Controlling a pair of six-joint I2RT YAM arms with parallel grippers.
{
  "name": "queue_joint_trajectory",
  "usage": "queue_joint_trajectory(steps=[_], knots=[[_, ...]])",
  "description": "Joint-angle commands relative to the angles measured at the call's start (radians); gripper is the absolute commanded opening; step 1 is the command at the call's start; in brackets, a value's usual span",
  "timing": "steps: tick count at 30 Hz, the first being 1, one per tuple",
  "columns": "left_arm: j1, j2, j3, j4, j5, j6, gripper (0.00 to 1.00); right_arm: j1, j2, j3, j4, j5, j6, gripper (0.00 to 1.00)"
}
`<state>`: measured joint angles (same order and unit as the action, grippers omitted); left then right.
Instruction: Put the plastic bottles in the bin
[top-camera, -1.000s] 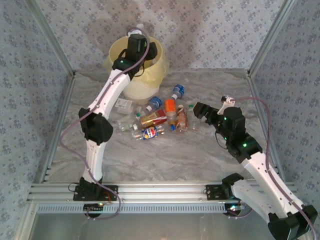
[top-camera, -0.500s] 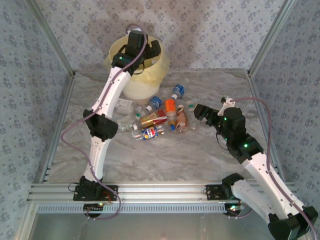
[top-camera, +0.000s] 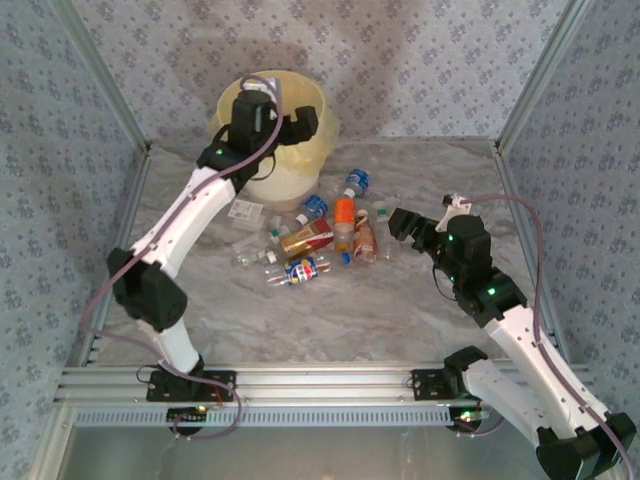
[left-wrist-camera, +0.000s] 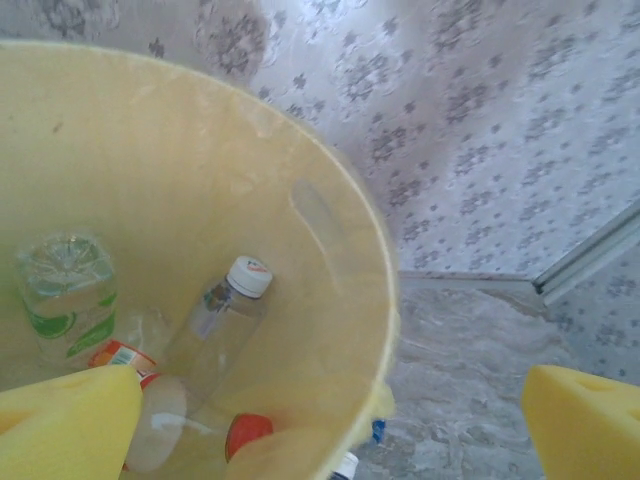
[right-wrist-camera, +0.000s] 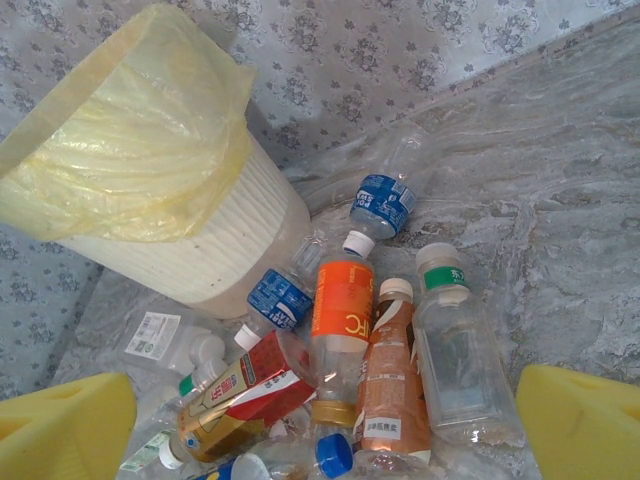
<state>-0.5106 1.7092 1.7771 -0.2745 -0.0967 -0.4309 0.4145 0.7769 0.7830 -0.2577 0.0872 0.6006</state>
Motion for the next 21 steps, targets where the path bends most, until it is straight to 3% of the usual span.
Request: queue_joint_trajectory(steps=[1,9,14,21], knots=[[-0.001,-0.122,-0.134,0.132,0.089,0.104,0.98,-0.007,-0.010,-0.013,0.030,0.016,-0.020,1.00],[0.000,-0.385,-0.443,0.123,0.175,0.335,0.98,-0.010,-0.010,-0.039,0.079,0.019,-0.041,1.00],[-0.002,-0.502,-0.567,0.068,0.181,0.407,0.98,-0.010,-0.008,-0.064,0.127,0.024,-0.052,1.00],[-0.003,-0.599,-0.698,-0.029,0.356,0.542,0.98,-0.010,-0.009,-0.103,0.174,0.037,-0.081,1.00]])
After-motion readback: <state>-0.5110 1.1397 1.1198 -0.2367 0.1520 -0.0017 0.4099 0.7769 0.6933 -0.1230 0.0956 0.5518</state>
